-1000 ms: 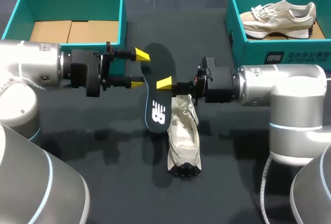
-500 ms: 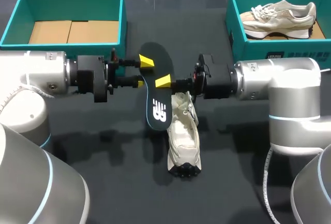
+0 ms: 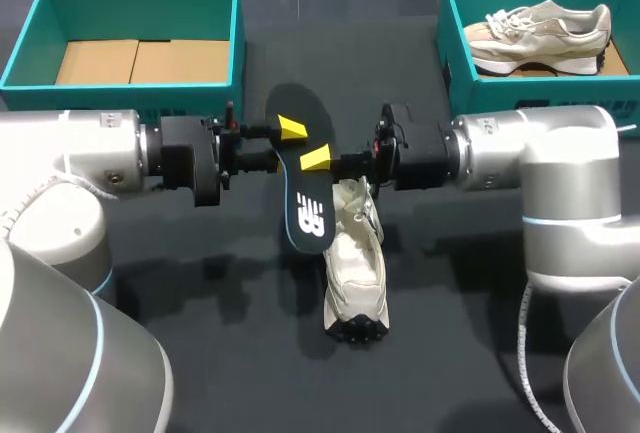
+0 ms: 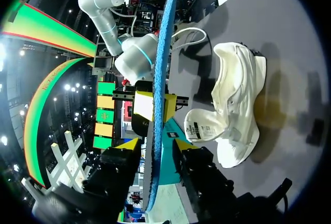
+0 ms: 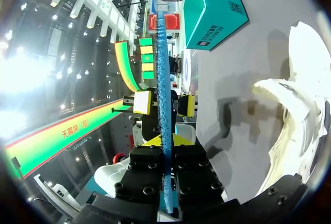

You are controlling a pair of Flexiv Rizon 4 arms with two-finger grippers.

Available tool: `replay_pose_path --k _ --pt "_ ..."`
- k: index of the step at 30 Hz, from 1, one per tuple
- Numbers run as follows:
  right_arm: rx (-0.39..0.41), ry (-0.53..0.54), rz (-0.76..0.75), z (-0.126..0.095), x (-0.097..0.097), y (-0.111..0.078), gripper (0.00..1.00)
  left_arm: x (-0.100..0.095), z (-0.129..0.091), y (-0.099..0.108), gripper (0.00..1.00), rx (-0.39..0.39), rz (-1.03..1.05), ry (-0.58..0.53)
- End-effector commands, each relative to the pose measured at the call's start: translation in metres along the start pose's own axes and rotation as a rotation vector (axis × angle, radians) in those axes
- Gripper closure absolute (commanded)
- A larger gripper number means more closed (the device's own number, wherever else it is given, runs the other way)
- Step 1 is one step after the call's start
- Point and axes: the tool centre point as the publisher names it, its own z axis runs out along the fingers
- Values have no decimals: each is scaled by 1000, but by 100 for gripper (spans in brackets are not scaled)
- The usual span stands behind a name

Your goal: Take the shoe out of the shoebox, open the shoe tongue, remove and reinsert the insole, then place the shoe into the shoebox

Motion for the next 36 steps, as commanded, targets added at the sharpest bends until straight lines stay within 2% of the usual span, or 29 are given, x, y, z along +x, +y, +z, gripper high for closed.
replay_pose_path --k 1,6,17,25,26,36 --pt "7 -5 2 0 0 0 100 1 2 0 65 -2 2 -2" --pt "9 -6 3 1 0 0 100 0 2 0 66 -2 4 -6" --pt "7 -7 4 5 0 0 100 0 1 -2 76 3 13 -9" --pt "3 -8 9 7 -1 0 100 1 0 -1 85 1 13 -9" --pt "3 -8 9 7 -1 0 100 1 0 -1 89 1 13 -9" --pt "3 -8 9 7 -1 0 100 2 1 0 85 2 17 -8"
